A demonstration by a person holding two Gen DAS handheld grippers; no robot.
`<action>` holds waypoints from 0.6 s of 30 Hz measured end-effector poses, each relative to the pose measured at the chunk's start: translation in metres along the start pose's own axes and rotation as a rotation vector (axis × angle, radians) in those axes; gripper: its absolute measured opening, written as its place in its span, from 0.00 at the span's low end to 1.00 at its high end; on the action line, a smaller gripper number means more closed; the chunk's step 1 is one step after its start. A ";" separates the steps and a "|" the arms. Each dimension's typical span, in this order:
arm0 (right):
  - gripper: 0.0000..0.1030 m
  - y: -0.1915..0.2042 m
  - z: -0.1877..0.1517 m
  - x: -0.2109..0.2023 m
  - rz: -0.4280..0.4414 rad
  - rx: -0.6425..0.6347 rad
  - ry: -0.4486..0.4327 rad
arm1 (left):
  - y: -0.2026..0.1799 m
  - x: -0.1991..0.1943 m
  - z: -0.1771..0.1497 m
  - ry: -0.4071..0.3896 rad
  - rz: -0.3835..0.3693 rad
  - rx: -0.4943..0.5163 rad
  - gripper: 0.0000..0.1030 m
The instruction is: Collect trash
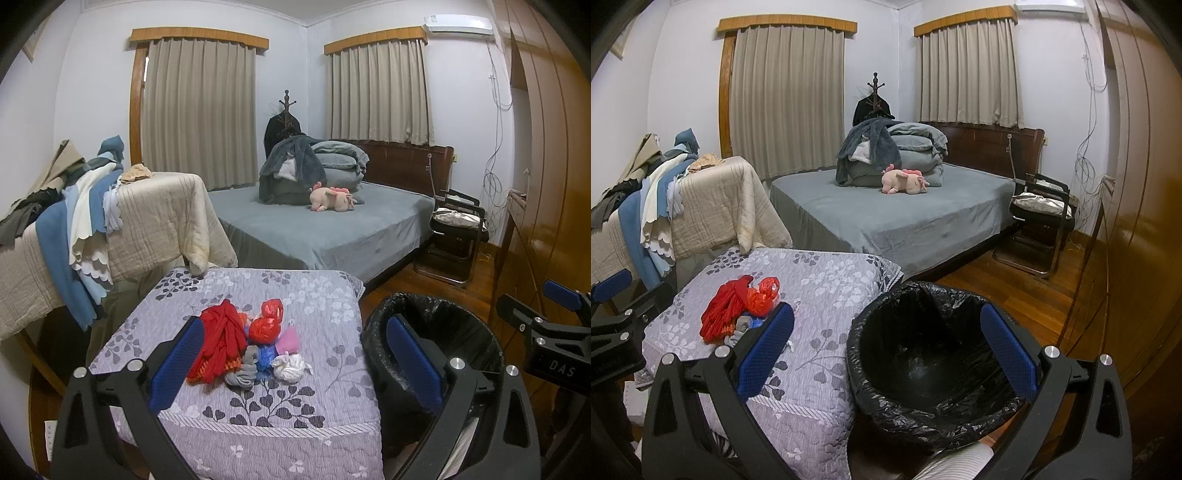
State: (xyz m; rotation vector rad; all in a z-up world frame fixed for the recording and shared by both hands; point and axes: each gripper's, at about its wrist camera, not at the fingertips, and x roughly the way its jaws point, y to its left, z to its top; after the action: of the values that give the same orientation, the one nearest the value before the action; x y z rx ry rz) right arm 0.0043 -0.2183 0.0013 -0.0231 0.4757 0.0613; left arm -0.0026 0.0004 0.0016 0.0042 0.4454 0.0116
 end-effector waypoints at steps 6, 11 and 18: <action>0.95 0.000 0.000 0.001 0.000 0.001 0.002 | 0.002 0.004 -0.006 0.003 -0.001 0.000 0.94; 0.95 0.001 -0.001 0.002 0.001 0.002 0.003 | 0.003 0.000 -0.010 0.002 -0.001 -0.001 0.94; 0.95 0.001 -0.001 0.003 0.001 0.002 0.003 | 0.002 0.004 -0.007 0.004 -0.001 0.001 0.94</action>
State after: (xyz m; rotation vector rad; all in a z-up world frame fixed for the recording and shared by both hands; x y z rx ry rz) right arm 0.0063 -0.2171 -0.0011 -0.0215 0.4791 0.0614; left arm -0.0024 0.0023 -0.0061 0.0048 0.4494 0.0105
